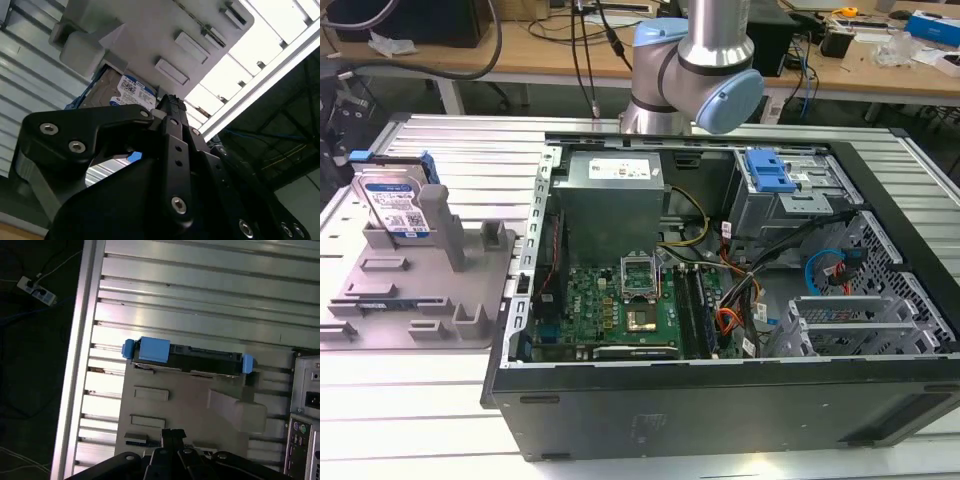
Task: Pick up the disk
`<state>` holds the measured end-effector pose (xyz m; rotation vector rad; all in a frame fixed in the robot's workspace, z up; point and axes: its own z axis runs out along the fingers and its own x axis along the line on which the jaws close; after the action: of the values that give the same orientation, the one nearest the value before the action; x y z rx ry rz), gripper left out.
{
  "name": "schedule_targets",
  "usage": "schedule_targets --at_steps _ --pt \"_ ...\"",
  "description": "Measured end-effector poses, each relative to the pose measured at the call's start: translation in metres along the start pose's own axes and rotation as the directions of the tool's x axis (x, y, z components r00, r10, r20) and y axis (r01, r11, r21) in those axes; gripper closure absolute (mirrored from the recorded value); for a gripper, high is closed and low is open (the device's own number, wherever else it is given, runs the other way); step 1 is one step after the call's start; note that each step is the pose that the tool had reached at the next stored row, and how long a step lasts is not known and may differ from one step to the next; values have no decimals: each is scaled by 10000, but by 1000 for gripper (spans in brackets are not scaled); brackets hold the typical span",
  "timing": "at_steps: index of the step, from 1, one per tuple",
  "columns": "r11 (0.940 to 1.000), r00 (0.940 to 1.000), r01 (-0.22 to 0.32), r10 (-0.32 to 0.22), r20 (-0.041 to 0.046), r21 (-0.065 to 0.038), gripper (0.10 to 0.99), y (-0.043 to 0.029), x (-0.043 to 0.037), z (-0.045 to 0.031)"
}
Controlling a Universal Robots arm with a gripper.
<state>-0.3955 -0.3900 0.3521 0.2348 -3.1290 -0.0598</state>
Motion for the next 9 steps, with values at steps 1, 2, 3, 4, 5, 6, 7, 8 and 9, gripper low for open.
schedule_targets --at_steps 1,2,3,4,5,6,7,8,9 --pt "9998 9998 223 -223 -9 0 980 0 0 0" --pt "9991 9991 429 -429 -17 0 980 0 0 0" --pt "9968 9968 800 -800 -31 0 980 0 0 0" --pt "9948 9948 1016 -1016 -41 -1 980 0 0 0" --pt "9927 9927 1206 -1206 -47 -2 980 0 0 0" --pt "9878 9878 1556 -1556 -60 -4 980 0 0 0" --pt "9847 9847 1744 -1744 -67 -5 980 0 0 0" --pt "9798 9797 2001 -2001 -77 -7 980 0 0 1" --pt "9741 9741 2261 -2261 -87 -9 980 0 0 1"
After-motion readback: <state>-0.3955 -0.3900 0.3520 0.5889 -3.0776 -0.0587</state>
